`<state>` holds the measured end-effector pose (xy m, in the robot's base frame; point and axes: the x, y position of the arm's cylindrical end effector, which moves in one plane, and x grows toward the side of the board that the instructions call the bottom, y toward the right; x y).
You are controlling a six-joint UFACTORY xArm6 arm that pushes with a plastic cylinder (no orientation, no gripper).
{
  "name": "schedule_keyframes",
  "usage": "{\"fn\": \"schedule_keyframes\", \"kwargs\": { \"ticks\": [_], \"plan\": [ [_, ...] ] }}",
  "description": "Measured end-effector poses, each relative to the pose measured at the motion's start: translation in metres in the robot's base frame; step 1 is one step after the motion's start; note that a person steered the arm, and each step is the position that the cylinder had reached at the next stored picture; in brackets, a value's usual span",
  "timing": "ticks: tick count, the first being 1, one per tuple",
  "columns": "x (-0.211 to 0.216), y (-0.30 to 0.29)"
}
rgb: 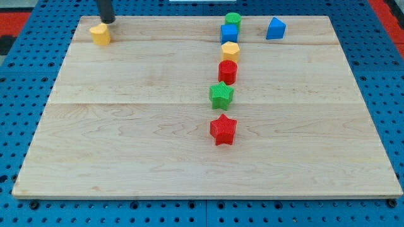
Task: Place the yellow heart at the bottom of the red star
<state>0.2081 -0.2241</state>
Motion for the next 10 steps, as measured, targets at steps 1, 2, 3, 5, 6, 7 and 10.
{"fn": "schedule_keyframes", "kwargs": {
  "ticks": [1,2,3,5,6,7,10],
  "plan": [
    [0.063,0.027],
    [0.105,0.061],
    [0.049,0.057],
    [0.076,-0.015],
    [0.108,-0.012],
    [0.121,0.056],
    [0.176,0.049]
  ]
}}
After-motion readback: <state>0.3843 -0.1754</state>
